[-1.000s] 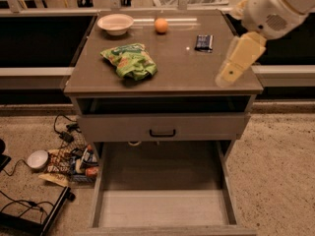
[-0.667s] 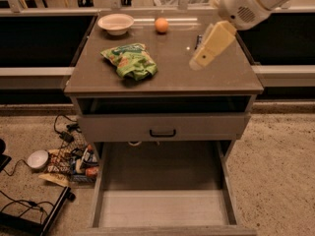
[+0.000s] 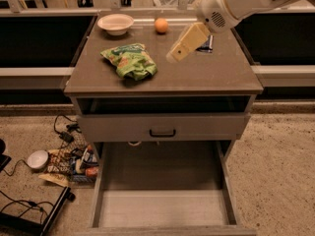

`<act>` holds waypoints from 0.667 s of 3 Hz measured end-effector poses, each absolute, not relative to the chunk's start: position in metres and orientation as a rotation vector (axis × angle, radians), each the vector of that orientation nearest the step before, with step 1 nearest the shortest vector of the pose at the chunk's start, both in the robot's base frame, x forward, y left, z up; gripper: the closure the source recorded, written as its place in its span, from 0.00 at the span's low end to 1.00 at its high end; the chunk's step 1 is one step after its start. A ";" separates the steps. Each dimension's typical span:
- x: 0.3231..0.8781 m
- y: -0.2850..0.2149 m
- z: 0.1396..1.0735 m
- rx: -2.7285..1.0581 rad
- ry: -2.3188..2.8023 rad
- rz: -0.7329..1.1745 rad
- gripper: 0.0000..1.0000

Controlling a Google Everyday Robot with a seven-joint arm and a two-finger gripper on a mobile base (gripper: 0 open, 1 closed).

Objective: Place green rice chip bag into middle drawer

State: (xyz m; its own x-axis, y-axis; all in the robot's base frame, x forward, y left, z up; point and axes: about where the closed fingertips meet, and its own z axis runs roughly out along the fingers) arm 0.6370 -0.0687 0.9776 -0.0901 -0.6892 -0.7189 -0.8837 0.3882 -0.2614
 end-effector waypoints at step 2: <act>0.664 0.007 0.924 -1.440 1.954 0.291 0.00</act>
Offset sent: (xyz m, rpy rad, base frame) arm 0.0476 0.1323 -0.0994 -0.1915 0.1823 -0.0288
